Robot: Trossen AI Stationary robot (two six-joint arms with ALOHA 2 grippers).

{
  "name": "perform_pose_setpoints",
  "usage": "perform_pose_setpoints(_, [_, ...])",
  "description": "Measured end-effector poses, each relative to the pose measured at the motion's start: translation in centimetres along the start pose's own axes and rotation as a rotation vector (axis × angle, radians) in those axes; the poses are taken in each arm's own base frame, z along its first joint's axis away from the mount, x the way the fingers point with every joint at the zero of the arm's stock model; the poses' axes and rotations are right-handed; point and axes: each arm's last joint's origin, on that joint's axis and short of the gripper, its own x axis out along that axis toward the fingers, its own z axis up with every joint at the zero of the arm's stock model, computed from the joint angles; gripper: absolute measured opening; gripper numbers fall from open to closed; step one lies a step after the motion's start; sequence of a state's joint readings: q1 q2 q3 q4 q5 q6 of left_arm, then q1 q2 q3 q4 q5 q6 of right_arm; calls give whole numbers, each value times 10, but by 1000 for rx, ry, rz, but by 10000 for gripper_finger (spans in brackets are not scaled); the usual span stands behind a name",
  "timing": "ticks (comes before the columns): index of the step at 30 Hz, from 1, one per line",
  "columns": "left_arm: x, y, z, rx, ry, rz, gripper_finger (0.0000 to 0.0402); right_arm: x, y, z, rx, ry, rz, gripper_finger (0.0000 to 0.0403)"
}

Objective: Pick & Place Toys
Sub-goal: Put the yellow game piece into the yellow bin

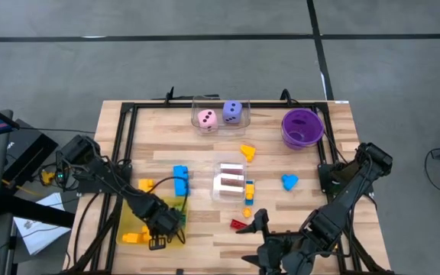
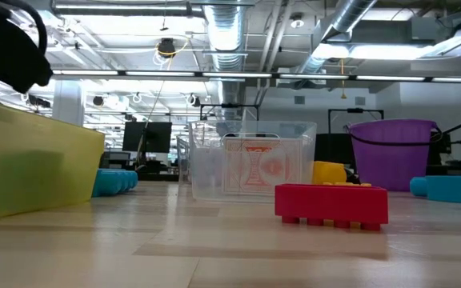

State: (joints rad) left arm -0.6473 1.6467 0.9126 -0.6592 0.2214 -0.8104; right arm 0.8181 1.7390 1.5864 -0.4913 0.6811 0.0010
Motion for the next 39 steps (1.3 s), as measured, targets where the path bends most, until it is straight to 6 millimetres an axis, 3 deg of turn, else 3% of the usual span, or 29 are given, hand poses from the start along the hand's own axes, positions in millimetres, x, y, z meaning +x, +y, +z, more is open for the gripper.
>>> perform_pose_setpoints(11, [2, -7, -6, 35, 17, -23, 1, 0, 0, 0, 1, 2, 0, 352])
perform_pose_setpoints(16, [-6, -8, -5, 71, -27, -49, 1, 0, 0, 0, 1, 2, 0, 352])
perform_pose_setpoints(27, [-53, -11, -9, 133, -318, -74, 1, 0, 0, 0, -1, 2, 0, 352])
perform_pose_setpoints(39, [-120, 5, -18, 218, -887, 201, 21, 0, 0, 0, -2, 3, 0, 352])
